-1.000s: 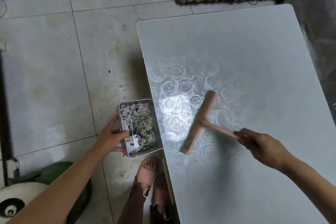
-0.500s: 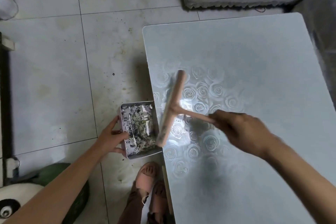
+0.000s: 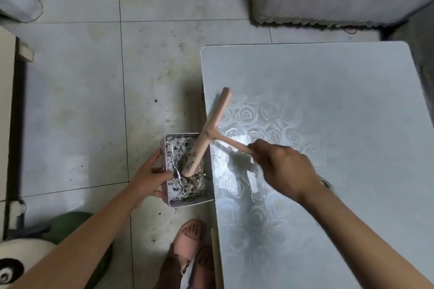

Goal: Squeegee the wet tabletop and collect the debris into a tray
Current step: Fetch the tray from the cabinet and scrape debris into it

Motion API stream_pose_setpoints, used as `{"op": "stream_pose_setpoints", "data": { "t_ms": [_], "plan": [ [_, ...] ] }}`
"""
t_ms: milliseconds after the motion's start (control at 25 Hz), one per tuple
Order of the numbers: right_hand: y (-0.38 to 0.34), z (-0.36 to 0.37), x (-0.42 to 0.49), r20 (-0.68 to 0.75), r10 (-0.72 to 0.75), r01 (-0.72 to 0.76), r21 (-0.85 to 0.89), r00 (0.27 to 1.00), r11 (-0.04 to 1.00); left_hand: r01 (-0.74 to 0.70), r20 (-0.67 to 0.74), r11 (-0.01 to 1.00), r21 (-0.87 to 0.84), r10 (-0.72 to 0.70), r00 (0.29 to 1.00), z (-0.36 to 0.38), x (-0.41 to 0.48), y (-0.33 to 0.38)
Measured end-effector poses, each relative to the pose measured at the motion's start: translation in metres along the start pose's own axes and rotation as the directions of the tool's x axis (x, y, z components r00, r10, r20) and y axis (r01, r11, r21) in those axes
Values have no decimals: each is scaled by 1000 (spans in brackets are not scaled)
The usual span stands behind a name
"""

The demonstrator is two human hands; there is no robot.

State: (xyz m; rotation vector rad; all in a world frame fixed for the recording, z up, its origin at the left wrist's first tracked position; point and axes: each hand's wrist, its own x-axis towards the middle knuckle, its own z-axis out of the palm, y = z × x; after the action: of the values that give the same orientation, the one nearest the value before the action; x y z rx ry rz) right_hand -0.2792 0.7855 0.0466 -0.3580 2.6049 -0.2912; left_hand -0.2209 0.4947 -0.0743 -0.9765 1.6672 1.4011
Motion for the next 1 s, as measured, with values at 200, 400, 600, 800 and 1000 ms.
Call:
{"op": "stream_pose_setpoints", "data": {
  "t_ms": [200,400,600,800,1000],
  "plan": [
    [69,-50,-9,157,175,-163,-87,972,983,-3,19,1000,-11,3,1000,-4,3,14],
    [22,-23,27,150,4,12,-107,989,994,-12,11,1000,-12,12,1000,-4,6,18],
    [-14,-7,15,-44,-15,11,-72,999,997,6,-20,1000,-23,-6,1000,-3,-2,12],
    [40,-4,-87,-39,396,-340,441,917,831,-22,-60,998,-61,18,998,-13,-22,0],
    [72,39,-215,68,588,-508,591,806,627,-66,-61,997,-40,63,996,-32,-66,-9]
  ]
}}
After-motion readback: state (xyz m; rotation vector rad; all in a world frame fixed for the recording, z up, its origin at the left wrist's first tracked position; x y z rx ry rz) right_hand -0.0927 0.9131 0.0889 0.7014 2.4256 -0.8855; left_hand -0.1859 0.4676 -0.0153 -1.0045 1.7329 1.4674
